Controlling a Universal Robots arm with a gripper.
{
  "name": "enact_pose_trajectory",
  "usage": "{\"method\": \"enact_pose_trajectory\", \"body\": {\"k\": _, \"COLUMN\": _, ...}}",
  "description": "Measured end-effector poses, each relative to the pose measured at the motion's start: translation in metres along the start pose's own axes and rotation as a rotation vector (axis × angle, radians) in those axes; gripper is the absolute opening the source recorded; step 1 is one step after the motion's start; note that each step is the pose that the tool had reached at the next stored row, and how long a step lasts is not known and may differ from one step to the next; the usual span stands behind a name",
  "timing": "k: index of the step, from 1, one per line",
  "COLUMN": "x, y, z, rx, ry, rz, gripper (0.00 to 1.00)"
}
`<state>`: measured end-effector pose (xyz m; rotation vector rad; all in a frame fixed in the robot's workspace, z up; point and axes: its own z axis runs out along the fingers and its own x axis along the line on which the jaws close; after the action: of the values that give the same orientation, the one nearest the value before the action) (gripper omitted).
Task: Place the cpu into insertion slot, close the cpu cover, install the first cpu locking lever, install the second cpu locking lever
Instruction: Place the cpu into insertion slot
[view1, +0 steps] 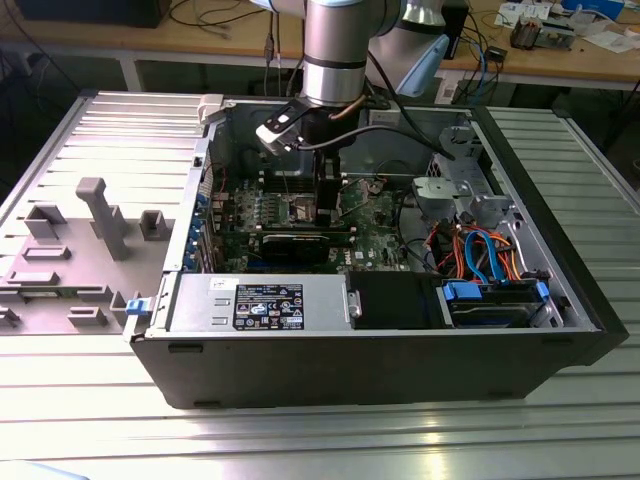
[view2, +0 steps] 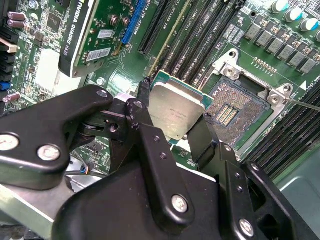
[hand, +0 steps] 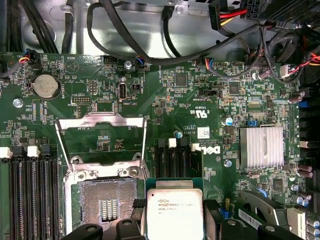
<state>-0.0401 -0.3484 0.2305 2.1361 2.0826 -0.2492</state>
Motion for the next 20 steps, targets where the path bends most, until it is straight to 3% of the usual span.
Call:
{"method": "enact_pose_trajectory", "body": {"k": 9, "x": 0.0002, "y": 0.0000, "z": 0.0008, "rx": 0.0048, "ry": -0.0011, "rz": 0.021, "gripper": 0.55}}
{"method": "enact_pose_trajectory", "body": {"k": 11, "x": -0.0001, "y": 0.0000, "z": 0.0010, "rx": 0.0091, "ry": 0.0359, "rz": 0.033, "gripper": 0.55}}
{"method": "enact_pose_trajectory", "body": {"k": 12, "x": -0.0003, "y": 0.0000, "z": 0.0010, "rx": 0.0098, "ry": 0.0497, "rz": 0.033, "gripper": 0.55}}
{"method": "enact_pose_trajectory", "body": {"k": 13, "x": -0.0007, "y": 0.0001, "z": 0.0009, "rx": 0.0106, "ry": 0.0707, "rz": 0.033, "gripper": 0.55}}
{"method": "enact_pose_trajectory", "body": {"k": 14, "x": -0.0011, "y": 0.0001, "z": 0.0009, "rx": 0.0116, "ry": 0.0962, "rz": 0.032, "gripper": 0.55}}
{"method": "enact_pose_trajectory", "body": {"k": 15, "x": -0.0016, "y": 0.0000, "z": 0.0009, "rx": 0.0124, "ry": 0.1148, "rz": 0.032, "gripper": 0.55}}
{"method": "enact_pose_trajectory", "body": {"k": 17, "x": -0.0023, "y": -0.0005, "z": 0.0010, "rx": 0.0135, "ry": 0.1427, "rz": 0.031, "gripper": 0.55}}
{"method": "enact_pose_trajectory", "body": {"k": 18, "x": -0.0025, "y": -0.0008, "z": 0.0011, "rx": 0.0138, "ry": 0.1528, "rz": 0.031, "gripper": 0.55}}
{"method": "enact_pose_trajectory", "body": {"k": 20, "x": -0.0025, "y": -0.0009, "z": 0.0011, "rx": 0.0108, "ry": 0.1564, "rz": 0.008, "gripper": 0.55}}
